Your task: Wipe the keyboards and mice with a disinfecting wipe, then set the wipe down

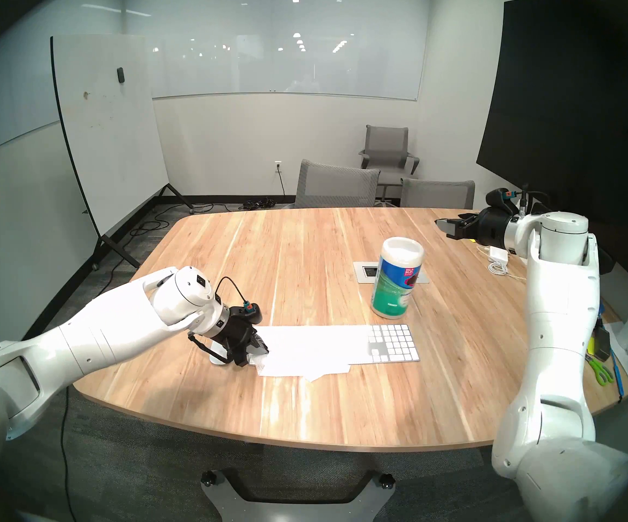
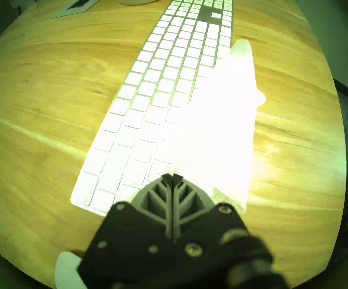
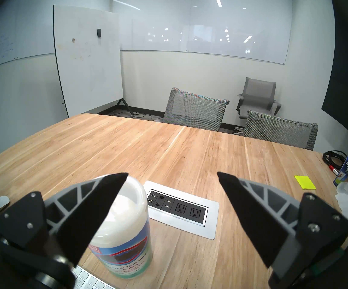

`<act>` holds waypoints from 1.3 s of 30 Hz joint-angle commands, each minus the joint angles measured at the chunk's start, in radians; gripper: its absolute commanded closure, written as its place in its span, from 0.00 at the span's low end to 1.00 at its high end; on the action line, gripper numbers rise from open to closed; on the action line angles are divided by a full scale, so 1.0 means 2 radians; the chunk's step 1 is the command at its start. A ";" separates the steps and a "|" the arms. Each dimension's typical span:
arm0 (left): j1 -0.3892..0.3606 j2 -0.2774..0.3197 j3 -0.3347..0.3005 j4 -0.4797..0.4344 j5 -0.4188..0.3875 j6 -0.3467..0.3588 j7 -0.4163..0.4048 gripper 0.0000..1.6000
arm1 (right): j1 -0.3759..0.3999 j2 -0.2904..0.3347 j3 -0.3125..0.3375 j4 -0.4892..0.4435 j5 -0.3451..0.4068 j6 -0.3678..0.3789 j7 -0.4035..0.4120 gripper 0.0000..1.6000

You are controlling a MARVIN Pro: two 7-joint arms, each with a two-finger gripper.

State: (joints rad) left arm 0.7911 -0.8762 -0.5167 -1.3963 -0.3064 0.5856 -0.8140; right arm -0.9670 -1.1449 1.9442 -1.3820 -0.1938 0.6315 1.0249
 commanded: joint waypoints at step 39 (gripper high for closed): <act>-0.055 -0.089 -0.004 0.100 0.007 -0.013 0.017 1.00 | 0.010 0.001 0.000 -0.010 0.001 0.000 -0.001 0.00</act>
State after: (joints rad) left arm 0.7164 -0.9996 -0.5304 -1.1845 -0.2983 0.5467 -0.7778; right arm -0.9669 -1.1449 1.9442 -1.3821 -0.1939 0.6314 1.0248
